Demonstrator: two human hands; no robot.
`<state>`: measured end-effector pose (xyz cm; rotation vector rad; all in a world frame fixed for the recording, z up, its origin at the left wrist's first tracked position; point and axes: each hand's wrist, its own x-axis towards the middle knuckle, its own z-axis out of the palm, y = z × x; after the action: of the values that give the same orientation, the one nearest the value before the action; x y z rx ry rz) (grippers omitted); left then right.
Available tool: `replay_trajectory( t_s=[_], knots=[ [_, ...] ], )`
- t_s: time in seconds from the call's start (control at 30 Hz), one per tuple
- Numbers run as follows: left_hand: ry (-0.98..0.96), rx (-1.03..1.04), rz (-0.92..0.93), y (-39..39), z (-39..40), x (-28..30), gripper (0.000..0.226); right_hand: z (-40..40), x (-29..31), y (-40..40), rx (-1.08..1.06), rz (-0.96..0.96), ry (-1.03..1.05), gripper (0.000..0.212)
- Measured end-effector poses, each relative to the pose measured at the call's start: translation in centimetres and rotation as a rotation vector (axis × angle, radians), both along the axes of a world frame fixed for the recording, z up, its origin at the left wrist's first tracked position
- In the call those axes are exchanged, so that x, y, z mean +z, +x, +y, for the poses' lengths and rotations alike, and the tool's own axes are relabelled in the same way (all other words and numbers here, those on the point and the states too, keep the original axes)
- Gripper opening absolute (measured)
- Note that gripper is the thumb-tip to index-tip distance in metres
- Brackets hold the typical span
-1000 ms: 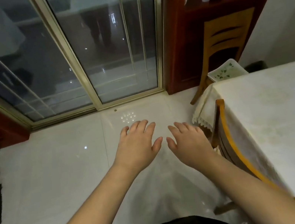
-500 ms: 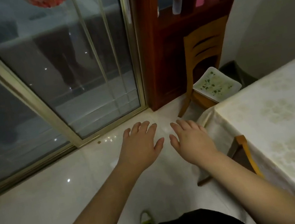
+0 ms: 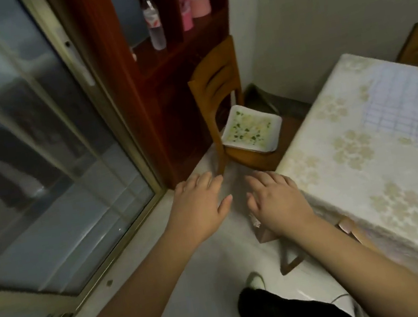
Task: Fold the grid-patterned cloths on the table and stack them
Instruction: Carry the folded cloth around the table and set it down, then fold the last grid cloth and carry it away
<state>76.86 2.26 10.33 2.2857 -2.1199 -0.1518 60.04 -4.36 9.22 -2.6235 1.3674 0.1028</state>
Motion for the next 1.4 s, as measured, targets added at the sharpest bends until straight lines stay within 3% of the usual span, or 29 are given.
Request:
replay_trajectory(
  t_s=[0.23,0.4,0.53,0.6,0.67,0.77,0.93,1.13,1.4],
  knots=[
    [0.044,-0.145,-0.01,0.8,-11.8,-0.6,0.074,-10.0,-1.7,-0.7,-0.192,-0.034,0.018,0.051],
    [0.021,-0.253,-0.059,-0.1,-20.5,-0.7,0.063,-17.2,-1.8,-0.9,-0.282,-0.071,-0.008,0.066],
    [0.027,-0.366,-0.051,-1.7,-27.4,-0.7,0.054,-21.6,-1.9,-2.0,-0.361,-0.054,-0.004,0.053],
    [0.021,-0.419,-0.052,-2.9,-30.4,-0.6,0.054,-23.3,-1.9,-2.9,-0.43,-0.055,-0.002,0.061],
    [0.026,-0.472,-0.055,-3.8,-32.9,-0.9,0.054,-24.7,-2.0,-3.8,-0.492,-0.063,0.004,0.066],
    [0.052,-0.553,-0.034,-4.9,-36.6,-1.8,0.055,-26.8,-2.5,-5.4,-0.601,-0.026,0.022,0.054],
    [0.12,-0.714,-0.004,-6.4,-42.6,-3.3,0.057,-30.1,-3.0,-6.2,-0.769,0.014,0.027,0.053],
    [0.183,-0.929,0.03,-6.7,-49.6,-4.0,0.057,-33.8,-2.9,-5.2,-1.032,-0.089,0.025,0.051],
    [0.204,-1.2,-0.027,-12.0,-56.0,-5.4,0.058,-33.7,-4.0,-6.7,-1.278,-0.071,0.041,0.053]
  ],
)
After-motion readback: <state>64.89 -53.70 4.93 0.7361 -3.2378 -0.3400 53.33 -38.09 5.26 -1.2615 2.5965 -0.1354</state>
